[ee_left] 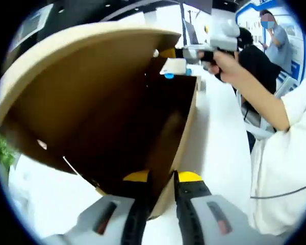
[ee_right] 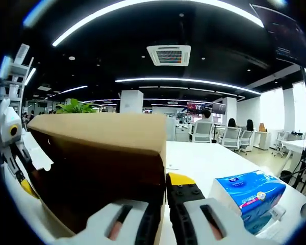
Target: Operate the shoe box by opening the lid, removing the specified soft item, and placing it in the target area until the item is outside and the box remains undamaged.
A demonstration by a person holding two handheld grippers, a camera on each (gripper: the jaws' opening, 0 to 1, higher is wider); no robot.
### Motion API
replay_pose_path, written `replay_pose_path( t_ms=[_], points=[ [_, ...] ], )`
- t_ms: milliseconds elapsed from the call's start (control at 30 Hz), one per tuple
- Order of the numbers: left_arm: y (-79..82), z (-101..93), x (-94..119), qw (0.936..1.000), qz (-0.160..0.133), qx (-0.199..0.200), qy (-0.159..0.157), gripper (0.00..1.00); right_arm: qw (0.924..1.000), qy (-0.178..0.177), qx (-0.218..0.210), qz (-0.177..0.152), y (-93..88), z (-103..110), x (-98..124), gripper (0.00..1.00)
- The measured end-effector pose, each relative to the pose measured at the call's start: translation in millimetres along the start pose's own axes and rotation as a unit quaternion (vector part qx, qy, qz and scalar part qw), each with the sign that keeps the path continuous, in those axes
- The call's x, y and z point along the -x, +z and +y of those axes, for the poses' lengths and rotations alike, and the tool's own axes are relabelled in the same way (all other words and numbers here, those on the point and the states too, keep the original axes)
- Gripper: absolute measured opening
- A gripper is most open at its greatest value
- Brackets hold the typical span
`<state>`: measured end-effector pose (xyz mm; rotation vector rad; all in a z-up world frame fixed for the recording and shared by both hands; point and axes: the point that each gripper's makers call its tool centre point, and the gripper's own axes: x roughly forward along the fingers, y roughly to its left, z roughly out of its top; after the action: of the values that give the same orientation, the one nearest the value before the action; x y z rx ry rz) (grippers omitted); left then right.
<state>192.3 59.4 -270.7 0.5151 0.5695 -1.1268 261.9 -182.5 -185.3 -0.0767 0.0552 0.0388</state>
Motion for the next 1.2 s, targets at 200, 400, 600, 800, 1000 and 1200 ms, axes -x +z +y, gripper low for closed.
replay_pose_path(
  t_ms=[200,400,600,800,1000,1200],
  points=[
    [14.7,5.8,15,0.9949,-0.088,-0.002,0.049,0.22,1.0,0.006,0.005,0.002,-2.4,1,0,0.01],
    [42.6,11.0,47,0.969,-0.225,0.09,0.046,0.22,0.9999,0.011,-0.011,-0.001,-4.3,3,2,0.01],
    [41.0,28.3,75,0.9459,-0.273,0.151,0.091,0.31,0.9996,0.023,-0.016,-0.001,-6.8,4,2,0.02],
    [28.6,48.4,88,0.9119,-0.312,0.242,0.113,0.46,0.9994,0.031,-0.015,-0.001,-10.0,5,3,0.03],
    [33.5,53.7,95,0.8995,-0.346,0.24,0.117,0.62,0.9992,0.04,-0.006,0.007,-14.8,7,4,0.04],
    [37.8,45.8,86,0.8969,-0.348,0.251,0.108,0.51,0.9985,0.053,-0.015,0.003,-18.8,9,4,0.05]
  ],
)
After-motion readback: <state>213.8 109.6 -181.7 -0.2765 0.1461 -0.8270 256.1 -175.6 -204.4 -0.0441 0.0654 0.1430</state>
